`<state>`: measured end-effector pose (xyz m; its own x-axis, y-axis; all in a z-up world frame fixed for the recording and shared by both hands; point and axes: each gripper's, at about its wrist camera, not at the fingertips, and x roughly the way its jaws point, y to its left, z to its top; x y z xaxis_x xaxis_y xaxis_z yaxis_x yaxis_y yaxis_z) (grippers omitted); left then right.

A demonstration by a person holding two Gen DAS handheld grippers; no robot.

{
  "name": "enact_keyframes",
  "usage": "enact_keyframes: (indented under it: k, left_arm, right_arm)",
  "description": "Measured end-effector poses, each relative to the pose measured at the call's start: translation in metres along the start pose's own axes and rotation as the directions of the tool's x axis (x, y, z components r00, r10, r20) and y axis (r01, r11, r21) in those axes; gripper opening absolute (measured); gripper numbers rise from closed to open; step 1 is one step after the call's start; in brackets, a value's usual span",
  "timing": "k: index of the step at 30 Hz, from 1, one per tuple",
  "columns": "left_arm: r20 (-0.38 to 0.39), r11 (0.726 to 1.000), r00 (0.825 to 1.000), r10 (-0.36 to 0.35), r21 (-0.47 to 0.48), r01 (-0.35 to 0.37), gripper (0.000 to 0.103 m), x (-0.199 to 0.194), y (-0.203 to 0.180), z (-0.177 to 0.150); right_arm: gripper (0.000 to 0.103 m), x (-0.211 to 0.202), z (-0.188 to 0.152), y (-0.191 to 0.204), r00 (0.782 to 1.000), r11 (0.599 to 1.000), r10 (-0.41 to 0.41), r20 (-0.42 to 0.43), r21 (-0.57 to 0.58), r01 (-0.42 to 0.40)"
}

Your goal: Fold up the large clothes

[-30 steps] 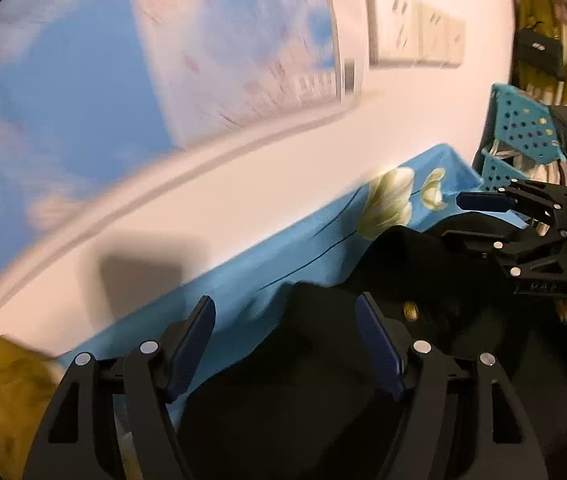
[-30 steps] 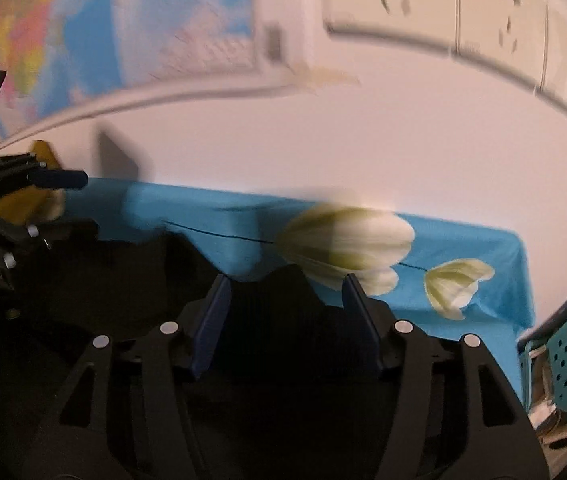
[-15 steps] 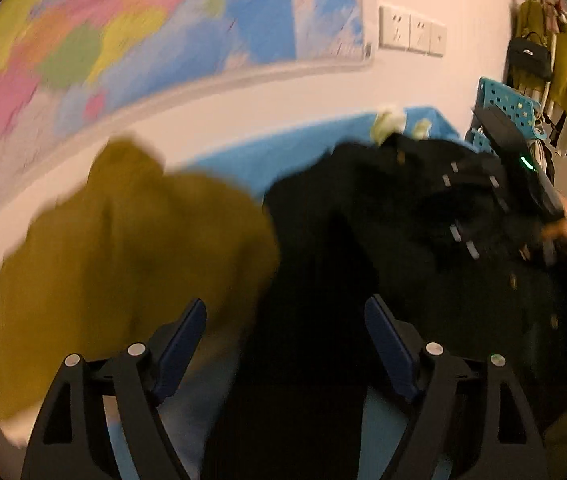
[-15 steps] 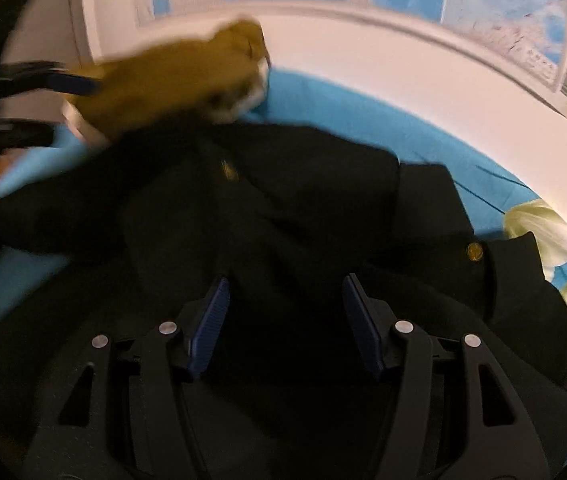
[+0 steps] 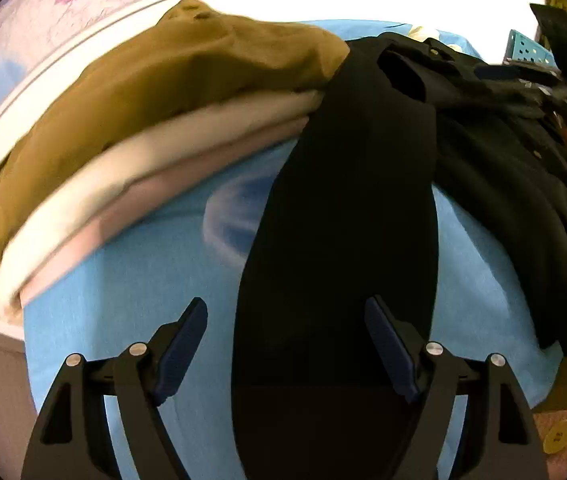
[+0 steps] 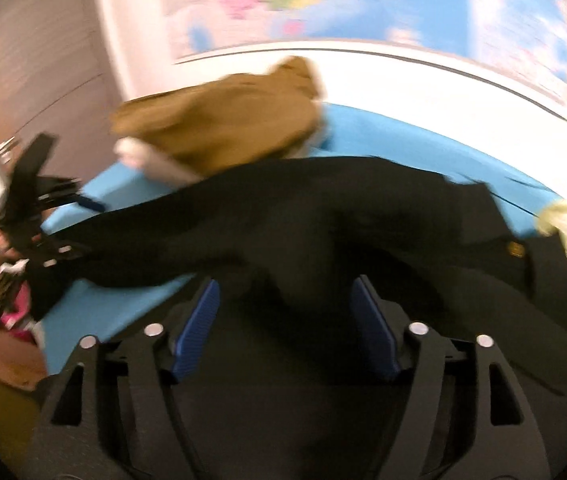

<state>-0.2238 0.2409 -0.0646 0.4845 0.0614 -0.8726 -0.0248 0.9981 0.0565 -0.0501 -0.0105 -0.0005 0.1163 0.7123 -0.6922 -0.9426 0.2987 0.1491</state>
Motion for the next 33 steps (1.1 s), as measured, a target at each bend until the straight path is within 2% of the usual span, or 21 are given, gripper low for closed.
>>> enact_keyframes:
  k: [3, 4, 5, 7, 8, 10, 13, 15, 16, 19, 20, 23, 24, 25, 26, 28, 29, 30, 31, 32, 33]
  left_arm:
    - [0.004, 1.0, 1.0, -0.008, 0.002, 0.008, 0.062, -0.008, 0.001, -0.013]
    - [0.016, 1.0, 1.0, -0.019, 0.007, 0.019, 0.039, -0.011, 0.0, -0.018]
    - [0.026, 0.999, 0.999, -0.038, 0.015, 0.037, 0.022, -0.014, -0.002, -0.023]
    - [0.044, 0.998, 0.998, -0.04, 0.044, 0.039, 0.005, -0.022, -0.01, -0.031]
    - [0.061, 0.998, 0.997, -0.051, 0.046, 0.048, 0.004, -0.027, -0.013, -0.033]
    - [0.123, 0.995, 0.987, -0.102, 0.032, 0.099, 0.003, -0.044, -0.015, -0.033]
    - [0.243, 0.978, 0.948, -0.205, 0.016, 0.208, 0.003, -0.076, -0.018, -0.022]
    - [0.291, 0.966, 0.922, -0.256, 0.033, 0.258, 0.003, -0.088, -0.024, -0.009]
    - [0.308, 0.961, 0.911, -0.273, 0.047, 0.272, 0.003, -0.091, -0.029, 0.0]
    - [0.333, 0.952, 0.892, -0.307, 0.093, 0.293, 0.003, -0.089, -0.057, 0.026]
    - [0.328, 0.947, 0.888, -0.321, 0.096, 0.307, 0.003, -0.085, -0.064, 0.033]
    - [0.303, 0.926, 0.876, -0.376, 0.102, 0.363, 0.003, -0.074, -0.075, 0.047]
    - [0.29, 0.911, 0.864, -0.411, 0.101, 0.399, 0.003, -0.069, -0.081, 0.053]
    - [0.285, 0.905, 0.86, -0.424, 0.102, 0.412, 0.003, -0.065, -0.083, 0.057]
    - [0.283, 0.903, 0.858, -0.43, 0.103, 0.418, 0.003, -0.064, -0.087, 0.061]
    - [0.289, 0.902, 0.855, -0.431, 0.113, 0.417, 0.004, -0.068, -0.096, 0.07]
    - [0.298, 0.901, 0.851, -0.432, 0.108, 0.42, 0.006, -0.072, -0.097, 0.076]
    - [0.329, 0.895, 0.835, -0.442, 0.1, 0.434, 0.012, -0.08, -0.095, 0.085]
    - [0.373, 0.886, 0.808, -0.456, 0.107, 0.451, 0.029, -0.089, -0.09, 0.091]
    - [0.436, 0.884, 0.776, -0.455, 0.115, 0.453, 0.055, -0.1, -0.085, 0.095]
    - [0.513, 0.883, 0.733, -0.447, 0.122, 0.453, 0.068, -0.113, -0.077, 0.1]
  right_arm:
    - [0.072, 0.02, -0.004, 0.032, 0.994, 0.995, 0.098, -0.039, -0.031, -0.099]
    - [0.072, 0.026, -0.005, 0.043, 0.991, 0.991, 0.121, -0.05, -0.045, -0.123]
    - [0.072, 0.032, -0.005, 0.049, 0.989, 0.989, 0.136, -0.054, -0.055, -0.139]
    - [0.072, 0.038, -0.009, 0.067, 0.98, 0.977, 0.189, -0.068, -0.082, -0.194]
    - [0.072, 0.042, -0.01, 0.073, 0.977, 0.974, 0.203, -0.07, -0.086, -0.208]
    - [0.072, 0.045, -0.013, 0.079, 0.964, 0.963, 0.257, -0.071, -0.061, -0.261]
    - [0.072, 0.042, -0.014, 0.085, 0.934, 0.934, 0.357, -0.027, -0.012, -0.357]
    - [0.074, 0.043, -0.015, 0.095, 0.899, 0.899, 0.439, 0.005, 0.003, -0.439]
    - [0.078, 0.042, -0.016, 0.101, 0.869, 0.869, 0.495, 0.017, 0.013, -0.495]
    - [0.082, 0.045, -0.02, 0.121, 0.83, 0.83, 0.556, 0.037, 0.034, -0.557]
    - [0.082, 0.047, -0.022, 0.125, 0.831, 0.83, 0.555, 0.038, 0.036, -0.556]
    - [0.08, 0.051, -0.023, 0.133, 0.878, 0.879, 0.47, 0.09, 0.041, -0.475]
    - [0.077, 0.053, -0.02, 0.131, 0.89, 0.891, 0.439, 0.127, 0.069, -0.449]
    - [0.062, 0.052, -0.019, 0.129, 0.888, 0.889, 0.432, 0.157, 0.091, -0.448]
    - [0.042, 0.05, -0.016, 0.125, 0.875, 0.877, 0.445, 0.192, 0.108, -0.469]
    - [0.016, 0.032, -0.012, 0.119, 0.875, 0.888, 0.424, 0.235, 0.083, -0.453]
    - [0.008, 0.016, -0.009, 0.111, 0.873, 0.893, 0.413, 0.259, 0.071, -0.444]
    - [0.007, 0.0, -0.006, 0.102, 0.867, 0.893, 0.409, 0.284, 0.072, -0.445]
    - [0.006, -0.018, -0.003, 0.092, 0.862, 0.895, 0.4, 0.311, 0.071, -0.441]
    - [0.006, -0.035, -0.002, 0.083, 0.86, 0.902, 0.383, 0.337, 0.066, -0.427]
    - [0.006, -0.061, 0.002, 0.069, 0.858, 0.915, 0.349, 0.377, 0.063, -0.399]
